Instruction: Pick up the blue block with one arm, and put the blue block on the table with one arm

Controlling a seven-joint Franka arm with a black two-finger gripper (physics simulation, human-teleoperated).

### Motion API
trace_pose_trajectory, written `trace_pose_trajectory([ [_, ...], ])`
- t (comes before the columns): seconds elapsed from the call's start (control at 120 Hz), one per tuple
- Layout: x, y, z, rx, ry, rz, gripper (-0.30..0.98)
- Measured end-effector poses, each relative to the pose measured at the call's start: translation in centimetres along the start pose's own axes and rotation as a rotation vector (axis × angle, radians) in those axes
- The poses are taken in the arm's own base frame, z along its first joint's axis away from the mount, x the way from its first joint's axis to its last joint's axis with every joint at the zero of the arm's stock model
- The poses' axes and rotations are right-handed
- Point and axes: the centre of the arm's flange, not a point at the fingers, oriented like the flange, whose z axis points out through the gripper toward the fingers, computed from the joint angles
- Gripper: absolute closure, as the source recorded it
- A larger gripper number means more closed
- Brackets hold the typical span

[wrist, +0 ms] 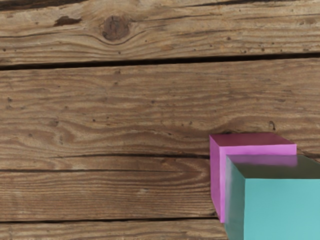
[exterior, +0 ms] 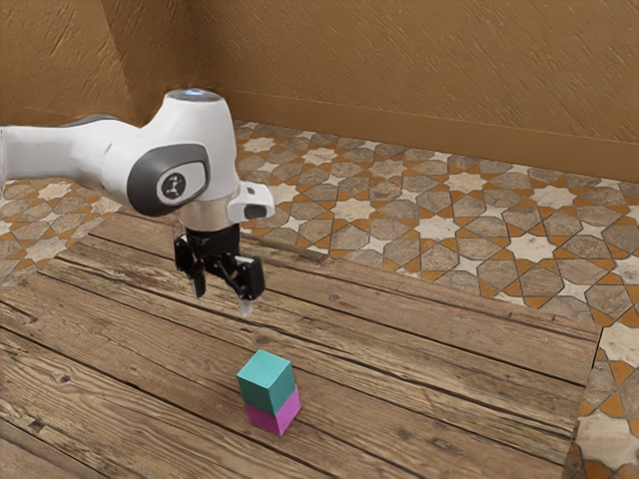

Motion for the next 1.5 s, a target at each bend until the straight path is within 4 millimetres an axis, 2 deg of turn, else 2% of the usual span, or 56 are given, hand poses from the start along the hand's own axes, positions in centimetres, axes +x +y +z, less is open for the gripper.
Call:
trace_pose_trajectory([
  [0.058, -0.1, 0.9, 1.2, -0.004, 0.002, 0.007, 0.00],
  [0.217, -0.3, 5.1, 3.3, -0.014, 0.017, 0.059, 0.00],
  [0.333, -0.8, 6.4, 4.9, -0.014, 0.010, 0.069, 0.00],
  [0.467, -0.2, 6.7, 6.6, -0.012, 0.005, 0.059, 0.00],
  [0.892, 0.9, 5.8, 9.0, -0.013, -0.007, 0.009, 0.00],
  [1.133, 0.9, 7.3, 10.3, -0.015, -0.013, 0.019, 0.00],
  [1.358, 1.1, 7.2, 10.3, -0.020, -0.007, 0.004, 0.25],
  [1.5, 1.4, 7.1, 9.6, -0.021, 0.007, -0.003, 0.32],
])
